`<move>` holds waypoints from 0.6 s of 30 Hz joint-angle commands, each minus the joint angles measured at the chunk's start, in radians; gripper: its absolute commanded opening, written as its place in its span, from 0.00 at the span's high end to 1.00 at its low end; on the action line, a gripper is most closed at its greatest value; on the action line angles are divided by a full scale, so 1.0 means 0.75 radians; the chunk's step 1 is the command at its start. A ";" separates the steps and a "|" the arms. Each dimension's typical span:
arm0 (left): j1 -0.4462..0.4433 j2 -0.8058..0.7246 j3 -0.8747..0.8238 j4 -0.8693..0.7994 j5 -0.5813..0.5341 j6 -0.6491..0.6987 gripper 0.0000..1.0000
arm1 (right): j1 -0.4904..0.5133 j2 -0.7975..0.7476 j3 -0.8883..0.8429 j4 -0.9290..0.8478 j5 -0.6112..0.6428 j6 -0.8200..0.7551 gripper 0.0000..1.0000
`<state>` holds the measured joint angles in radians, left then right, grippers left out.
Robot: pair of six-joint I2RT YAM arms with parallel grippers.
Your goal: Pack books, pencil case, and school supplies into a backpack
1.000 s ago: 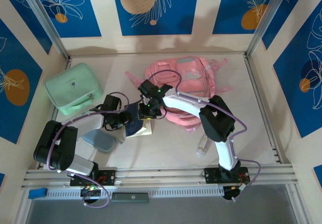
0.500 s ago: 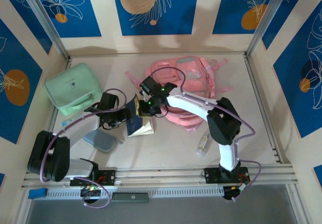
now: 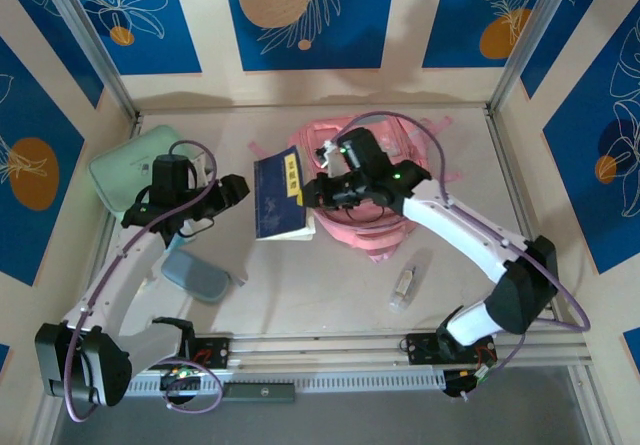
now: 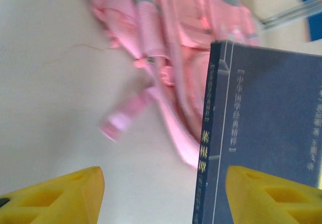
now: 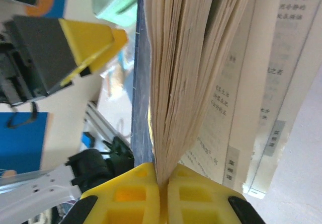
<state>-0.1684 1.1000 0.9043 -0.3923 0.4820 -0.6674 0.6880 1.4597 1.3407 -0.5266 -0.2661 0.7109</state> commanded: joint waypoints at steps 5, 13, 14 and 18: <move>-0.099 -0.035 -0.036 0.322 0.251 -0.160 0.34 | -0.135 -0.124 -0.078 0.122 -0.222 -0.009 0.92; -0.221 0.039 -0.057 0.523 0.261 -0.276 0.40 | -0.191 -0.160 -0.132 0.218 -0.299 0.028 0.92; -0.232 0.048 -0.052 0.524 0.263 -0.278 0.41 | -0.193 -0.160 -0.142 0.230 -0.308 0.033 0.92; -0.265 0.065 -0.036 0.548 0.263 -0.294 0.46 | -0.195 -0.163 -0.169 0.258 -0.312 0.040 0.92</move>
<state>-0.3481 1.1450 0.8684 -0.0494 0.6472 -0.8654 0.5453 1.3689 1.2251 -0.3889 -0.4492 0.7341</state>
